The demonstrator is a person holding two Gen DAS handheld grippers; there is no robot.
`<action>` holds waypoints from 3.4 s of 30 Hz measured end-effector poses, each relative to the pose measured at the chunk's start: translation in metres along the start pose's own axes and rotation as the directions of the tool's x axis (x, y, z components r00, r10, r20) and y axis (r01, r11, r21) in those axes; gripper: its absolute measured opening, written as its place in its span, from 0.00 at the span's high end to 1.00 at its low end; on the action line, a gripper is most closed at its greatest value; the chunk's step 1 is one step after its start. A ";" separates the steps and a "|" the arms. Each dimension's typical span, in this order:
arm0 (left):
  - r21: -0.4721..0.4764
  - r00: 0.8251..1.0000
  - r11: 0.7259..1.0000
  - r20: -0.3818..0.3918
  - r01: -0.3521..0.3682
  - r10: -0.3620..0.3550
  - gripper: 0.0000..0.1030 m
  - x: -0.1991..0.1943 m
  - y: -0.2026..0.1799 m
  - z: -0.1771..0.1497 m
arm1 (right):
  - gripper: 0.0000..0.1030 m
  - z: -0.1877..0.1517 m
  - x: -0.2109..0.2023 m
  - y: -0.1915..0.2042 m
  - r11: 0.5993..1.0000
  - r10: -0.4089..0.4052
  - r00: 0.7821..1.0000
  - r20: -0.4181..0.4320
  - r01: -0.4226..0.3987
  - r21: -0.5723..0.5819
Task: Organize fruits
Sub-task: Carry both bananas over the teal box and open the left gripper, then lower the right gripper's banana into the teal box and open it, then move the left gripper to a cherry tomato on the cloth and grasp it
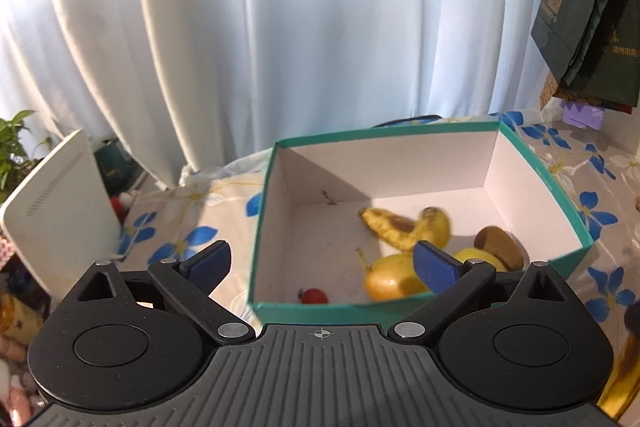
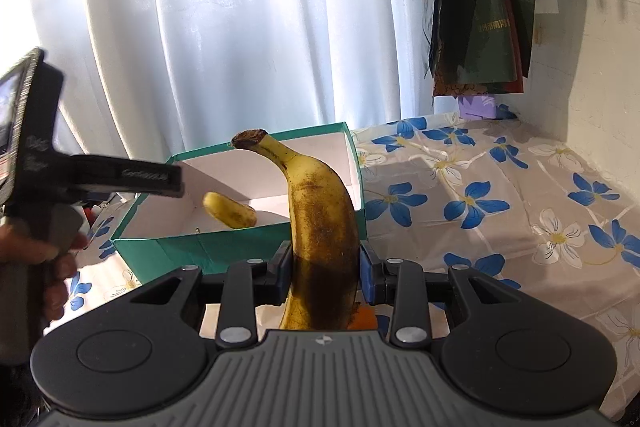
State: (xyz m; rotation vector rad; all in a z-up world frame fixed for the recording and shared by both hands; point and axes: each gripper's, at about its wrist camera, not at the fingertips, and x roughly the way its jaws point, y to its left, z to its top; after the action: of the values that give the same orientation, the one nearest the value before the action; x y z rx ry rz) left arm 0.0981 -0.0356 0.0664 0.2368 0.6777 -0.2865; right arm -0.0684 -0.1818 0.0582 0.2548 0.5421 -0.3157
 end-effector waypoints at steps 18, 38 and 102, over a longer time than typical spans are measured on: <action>-0.100 0.998 0.995 -0.068 -0.022 0.015 0.03 -0.038 0.044 -0.048 | 0.69 0.077 0.061 0.024 0.997 0.074 0.996 0.054 -0.073 -0.025; -0.172 0.985 0.979 -0.150 -0.107 0.081 0.03 -0.030 0.073 -0.064 | 0.69 0.083 0.164 0.061 0.994 0.010 0.999 -0.044 -0.015 -0.113; 0.081 0.995 0.997 -0.095 0.016 -0.008 0.00 -0.034 0.065 -0.133 | 0.01 -0.030 -0.010 0.008 0.999 -0.027 0.999 -0.026 0.026 -0.041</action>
State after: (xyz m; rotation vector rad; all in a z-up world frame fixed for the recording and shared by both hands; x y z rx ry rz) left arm 0.0173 0.0717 -0.0045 0.3257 0.7617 -0.3166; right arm -0.0882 -0.1624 0.0399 0.2128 0.5778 -0.3272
